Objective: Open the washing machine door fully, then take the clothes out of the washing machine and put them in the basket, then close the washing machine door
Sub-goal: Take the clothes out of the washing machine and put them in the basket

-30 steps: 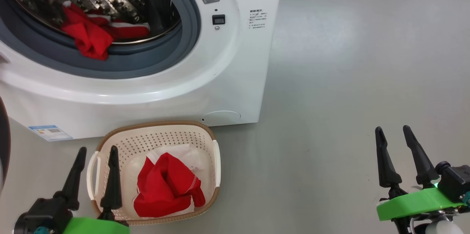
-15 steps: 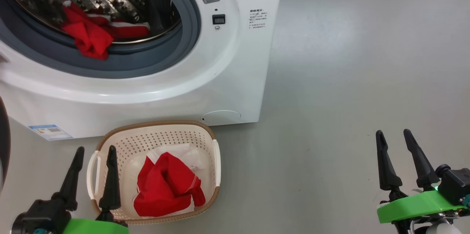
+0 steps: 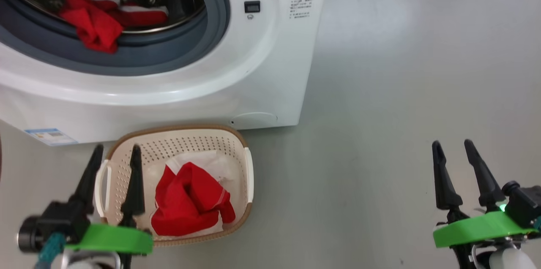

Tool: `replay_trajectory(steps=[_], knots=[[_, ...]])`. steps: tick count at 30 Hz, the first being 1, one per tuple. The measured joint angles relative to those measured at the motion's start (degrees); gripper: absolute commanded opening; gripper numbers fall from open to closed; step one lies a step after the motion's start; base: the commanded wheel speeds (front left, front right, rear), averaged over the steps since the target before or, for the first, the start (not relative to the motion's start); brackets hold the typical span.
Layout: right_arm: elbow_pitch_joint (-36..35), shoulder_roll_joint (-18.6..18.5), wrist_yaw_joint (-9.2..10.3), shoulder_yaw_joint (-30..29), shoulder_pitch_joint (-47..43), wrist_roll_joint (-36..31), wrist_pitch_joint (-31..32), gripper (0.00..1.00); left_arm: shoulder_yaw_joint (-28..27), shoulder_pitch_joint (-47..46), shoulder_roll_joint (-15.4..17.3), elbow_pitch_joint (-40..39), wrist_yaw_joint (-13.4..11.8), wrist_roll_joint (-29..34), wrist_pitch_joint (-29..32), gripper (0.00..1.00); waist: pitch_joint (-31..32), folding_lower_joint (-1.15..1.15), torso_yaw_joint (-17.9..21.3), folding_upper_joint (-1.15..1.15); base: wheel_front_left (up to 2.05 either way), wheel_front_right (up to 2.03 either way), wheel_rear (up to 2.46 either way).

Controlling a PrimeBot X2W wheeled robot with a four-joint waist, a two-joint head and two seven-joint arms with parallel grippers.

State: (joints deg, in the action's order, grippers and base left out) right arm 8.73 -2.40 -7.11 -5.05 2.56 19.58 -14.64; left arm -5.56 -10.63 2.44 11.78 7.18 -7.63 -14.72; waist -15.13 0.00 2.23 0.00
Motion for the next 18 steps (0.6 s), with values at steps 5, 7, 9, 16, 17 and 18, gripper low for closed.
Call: replay_trajectory(steps=[5,7,9,16,17,18], knots=[[-0.59,0.0,0.0,0.08,3.03,-0.01,0.0,1.0,0.58,-7.53,0.14,3.71,-0.09,1.46,0.0,1.0,-3.14,0.0,0.01,0.0,0.0,0.0,0.0],[-0.63,-0.01,0.0,0.07,3.65,-0.01,0.0,1.0,0.77,-9.16,0.22,4.55,-0.09,1.71,0.0,1.0,-3.87,0.0,0.02,0.0,0.0,0.0,0.0],[-0.99,-0.01,0.0,0.07,5.41,0.0,0.0,1.0,1.25,-14.48,0.38,7.46,-0.18,2.64,0.0,1.0,-6.24,0.0,0.03,0.0,0.0,0.0,0.0],[-1.29,-0.04,0.0,0.31,8.8,0.08,0.0,1.0,1.27,-25.71,1.05,14.43,-1.69,3.16,-0.01,1.0,-11.15,0.0,0.0,0.0,0.0,0.0,0.0],[-1.29,-0.04,0.0,0.32,9.26,0.19,0.0,1.0,1.25,-27.44,1.26,15.68,-1.72,3.16,-0.01,1.0,-11.94,0.0,-0.01,0.0,0.0,0.0,0.0],[-1.3,-0.03,0.0,0.34,9.7,0.43,0.0,1.0,1.26,-29.09,1.57,17.01,-2.2,3.3,-0.01,1.0,-12.68,0.0,-0.02,0.0,0.0,0.0,0.0]])
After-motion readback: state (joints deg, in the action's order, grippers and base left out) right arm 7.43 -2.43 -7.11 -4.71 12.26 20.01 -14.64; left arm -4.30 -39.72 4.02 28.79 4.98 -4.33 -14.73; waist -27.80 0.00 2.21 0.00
